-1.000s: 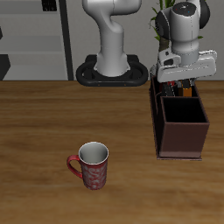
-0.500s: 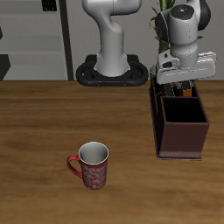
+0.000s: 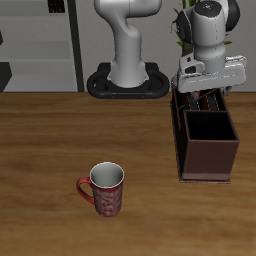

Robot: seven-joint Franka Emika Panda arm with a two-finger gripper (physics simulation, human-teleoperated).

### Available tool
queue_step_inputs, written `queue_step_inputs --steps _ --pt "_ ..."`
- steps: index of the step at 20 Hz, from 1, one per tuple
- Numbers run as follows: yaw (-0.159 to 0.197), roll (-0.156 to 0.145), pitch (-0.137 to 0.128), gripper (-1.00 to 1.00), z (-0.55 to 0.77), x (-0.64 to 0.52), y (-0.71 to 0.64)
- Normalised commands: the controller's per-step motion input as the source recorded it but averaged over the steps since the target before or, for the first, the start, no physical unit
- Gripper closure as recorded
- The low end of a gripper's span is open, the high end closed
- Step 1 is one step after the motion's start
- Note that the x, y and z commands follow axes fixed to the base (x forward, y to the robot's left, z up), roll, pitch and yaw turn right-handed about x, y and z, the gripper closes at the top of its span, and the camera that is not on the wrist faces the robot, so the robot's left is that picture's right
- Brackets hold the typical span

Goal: Place the striped book into the left desk caddy's front compartment and place the red book into the left desk caddy's left compartment and place the orange book into the left desk caddy's back compartment

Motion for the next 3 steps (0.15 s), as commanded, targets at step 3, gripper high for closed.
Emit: queue_step_inputs --steps 3 --pt "0.000 0.014 -0.007 -1.00 0.09 -0.01 -0.02"
